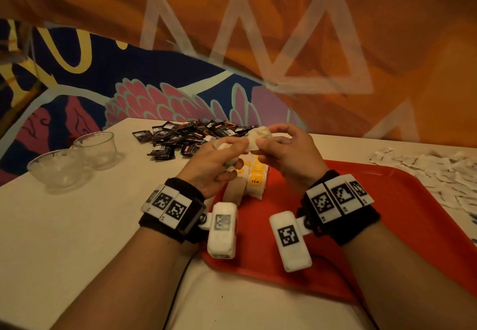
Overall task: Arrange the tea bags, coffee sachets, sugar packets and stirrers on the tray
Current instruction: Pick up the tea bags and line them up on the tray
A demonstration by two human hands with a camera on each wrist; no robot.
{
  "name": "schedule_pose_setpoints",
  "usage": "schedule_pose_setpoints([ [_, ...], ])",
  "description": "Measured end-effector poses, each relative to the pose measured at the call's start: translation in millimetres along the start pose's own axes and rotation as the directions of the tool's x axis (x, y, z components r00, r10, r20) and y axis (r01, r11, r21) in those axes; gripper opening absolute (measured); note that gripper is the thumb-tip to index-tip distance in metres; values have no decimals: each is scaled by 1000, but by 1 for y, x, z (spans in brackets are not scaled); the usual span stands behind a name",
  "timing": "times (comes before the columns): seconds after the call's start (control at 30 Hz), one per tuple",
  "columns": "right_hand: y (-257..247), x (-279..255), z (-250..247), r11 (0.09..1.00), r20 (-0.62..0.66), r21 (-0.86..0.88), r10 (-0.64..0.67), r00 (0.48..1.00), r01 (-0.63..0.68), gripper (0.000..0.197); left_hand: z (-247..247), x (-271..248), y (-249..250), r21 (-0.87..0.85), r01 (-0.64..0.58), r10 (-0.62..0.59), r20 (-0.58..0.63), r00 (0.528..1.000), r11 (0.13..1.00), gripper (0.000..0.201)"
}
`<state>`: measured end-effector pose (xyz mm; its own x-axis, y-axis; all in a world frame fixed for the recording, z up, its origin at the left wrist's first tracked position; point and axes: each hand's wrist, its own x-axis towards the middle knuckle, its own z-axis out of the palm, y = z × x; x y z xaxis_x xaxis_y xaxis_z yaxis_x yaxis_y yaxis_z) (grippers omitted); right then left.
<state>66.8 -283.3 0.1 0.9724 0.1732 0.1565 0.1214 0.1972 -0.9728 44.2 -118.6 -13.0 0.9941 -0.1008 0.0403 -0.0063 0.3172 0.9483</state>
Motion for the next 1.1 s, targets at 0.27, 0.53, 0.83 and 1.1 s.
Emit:
schedule_pose_setpoints([
  [0.27, 9, 1, -7, 949, 137, -309, -16, 990, 58, 24, -1, 2, 0, 295, -180, 224, -123, 967, 939, 10],
  [0.53, 9, 2, -9, 950, 67, -286, -112, 991, 126, 10, 4, -1, 1, 302, -231, 277, -120, 953, 925, 26],
  [0.83, 15, 2, -7, 873, 144, -443, -158, 977, 206, 16, 5, -2, 1, 455, -298, 364, -62, 929, 839, 7],
  [1.1, 12, 1, -8, 755, 144, -622, -148, 978, 206, 27, 5, -4, 3, 512, -341, 409, -22, 912, 789, 12],
])
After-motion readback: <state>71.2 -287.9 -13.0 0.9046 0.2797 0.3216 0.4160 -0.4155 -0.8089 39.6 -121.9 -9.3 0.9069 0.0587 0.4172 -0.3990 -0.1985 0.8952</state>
